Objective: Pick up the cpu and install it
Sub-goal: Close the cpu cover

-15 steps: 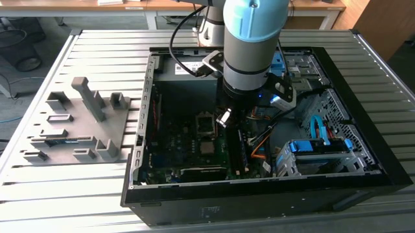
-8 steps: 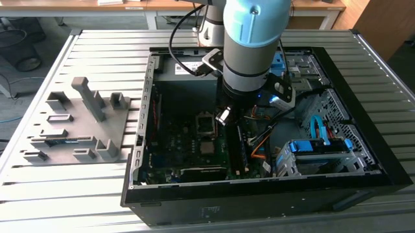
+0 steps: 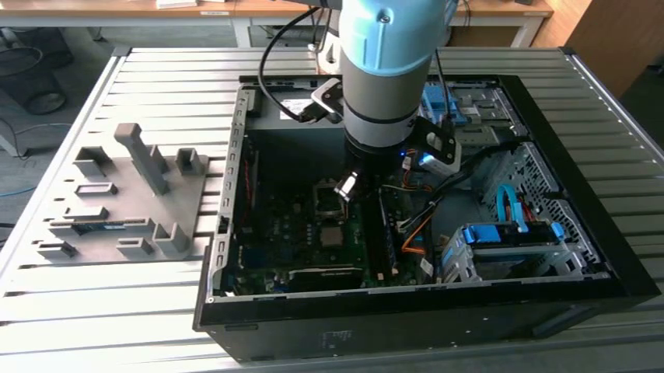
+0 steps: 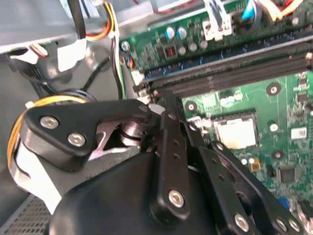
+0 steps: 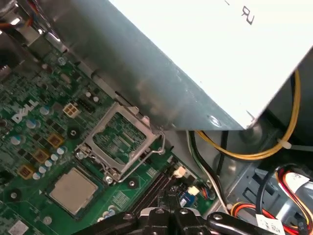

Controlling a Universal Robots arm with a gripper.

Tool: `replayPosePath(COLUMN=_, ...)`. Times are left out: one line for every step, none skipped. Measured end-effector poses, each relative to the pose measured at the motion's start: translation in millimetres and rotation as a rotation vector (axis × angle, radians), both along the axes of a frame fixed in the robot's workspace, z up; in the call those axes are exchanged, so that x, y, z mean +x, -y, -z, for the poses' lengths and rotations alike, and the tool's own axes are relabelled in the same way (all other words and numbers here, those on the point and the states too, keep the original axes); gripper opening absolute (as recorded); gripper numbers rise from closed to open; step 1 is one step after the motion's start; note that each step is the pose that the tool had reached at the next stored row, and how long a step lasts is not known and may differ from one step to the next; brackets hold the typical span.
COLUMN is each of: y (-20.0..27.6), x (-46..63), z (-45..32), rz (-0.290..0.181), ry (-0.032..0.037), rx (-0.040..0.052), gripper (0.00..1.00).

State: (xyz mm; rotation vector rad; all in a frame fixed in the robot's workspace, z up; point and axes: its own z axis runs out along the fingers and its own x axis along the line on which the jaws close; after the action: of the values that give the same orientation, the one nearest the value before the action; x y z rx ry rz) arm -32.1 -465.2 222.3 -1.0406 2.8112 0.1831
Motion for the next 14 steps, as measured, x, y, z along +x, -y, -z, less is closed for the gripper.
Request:
replayPosePath(y=0.0, x=0.0, z=0.0, rz=0.0, ry=0.0, rx=0.0, gripper=0.1)
replayPosePath(y=0.0, x=0.0, z=0.1, rz=0.0, ry=-0.0005, rx=0.0001, gripper=0.1)
replayPosePath(y=0.0, x=0.0, z=0.2, rz=-0.002, ry=-0.0047, rx=0.0002, gripper=0.1)
replayPosePath(y=0.0, x=0.0, z=0.4, rz=-0.005, ry=-0.0144, rx=0.0003, gripper=0.1)
replayPosePath(y=0.0, x=-0.1, z=0.4, rz=-0.008, ry=-0.0265, rx=0.0003, gripper=0.1)
replayPosePath(y=0.1, x=-0.1, z=0.5, rz=-0.009, ry=-0.042, rx=0.0011, gripper=0.1)
replayPosePath(y=0.2, x=-0.1, z=0.5, rz=-0.01, ry=-0.0544, rx=0.0047, gripper=0.1)
replayPosePath(y=0.2, x=0.0, z=0.5, rz=-0.011, ry=-0.0609, rx=0.0142, gripper=0.1)
replayPosePath(y=0.1, x=0.1, z=0.6, rz=-0.011, ry=-0.0644, rx=0.0318, gripper=0.1)
replayPosePath(y=0.1, x=0.1, z=0.6, rz=-0.012, ry=-0.0694, rx=0.0467, gripper=0.1)
replayPosePath(y=0.1, x=0.1, z=0.7, rz=-0.012, ry=-0.0755, rx=0.0586, gripper=0.1)
replayPosePath(y=0.1, x=0.5, z=0.9, rz=-0.012, ry=-0.0817, rx=0.0646, gripper=0.1)
replayPosePath(y=0.0, x=0.9, z=1.1, rz=-0.012, ry=-0.0865, rx=0.0662, gripper=0.1)
replayPosePath(y=0.0, x=1.3, z=1.1, rz=-0.012, ry=-0.0878, rx=0.0662, gripper=0.1)
